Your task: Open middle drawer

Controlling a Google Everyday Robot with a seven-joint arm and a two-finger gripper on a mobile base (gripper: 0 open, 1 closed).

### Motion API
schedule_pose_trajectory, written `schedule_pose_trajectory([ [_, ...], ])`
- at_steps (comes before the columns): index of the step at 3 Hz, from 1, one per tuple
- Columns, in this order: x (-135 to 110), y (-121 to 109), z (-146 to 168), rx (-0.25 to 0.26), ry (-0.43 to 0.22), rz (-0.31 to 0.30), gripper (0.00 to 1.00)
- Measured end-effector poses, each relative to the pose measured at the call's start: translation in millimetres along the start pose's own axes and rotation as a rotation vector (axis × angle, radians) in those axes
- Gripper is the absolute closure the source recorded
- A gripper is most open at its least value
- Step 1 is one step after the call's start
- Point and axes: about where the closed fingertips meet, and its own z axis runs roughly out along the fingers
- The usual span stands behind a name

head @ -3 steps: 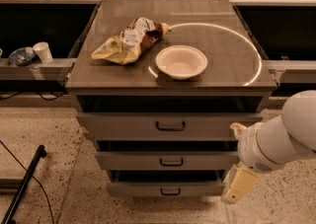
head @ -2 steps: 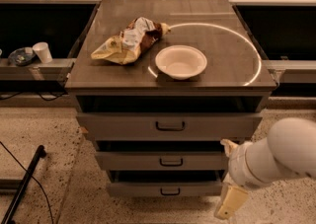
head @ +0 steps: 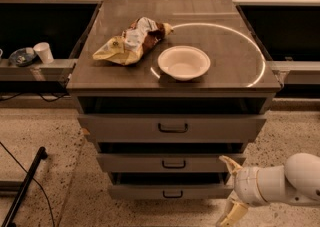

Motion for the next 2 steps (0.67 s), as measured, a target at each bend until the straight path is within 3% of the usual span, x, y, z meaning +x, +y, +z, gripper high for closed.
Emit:
schedule_pose_trajectory([
  [1,6.2,-3.1,14.8,-0.016,-0.030,-0.033,0.00],
  [2,13.3,-8.9,22.0,-0.034,-0.013,-0.036,0.00],
])
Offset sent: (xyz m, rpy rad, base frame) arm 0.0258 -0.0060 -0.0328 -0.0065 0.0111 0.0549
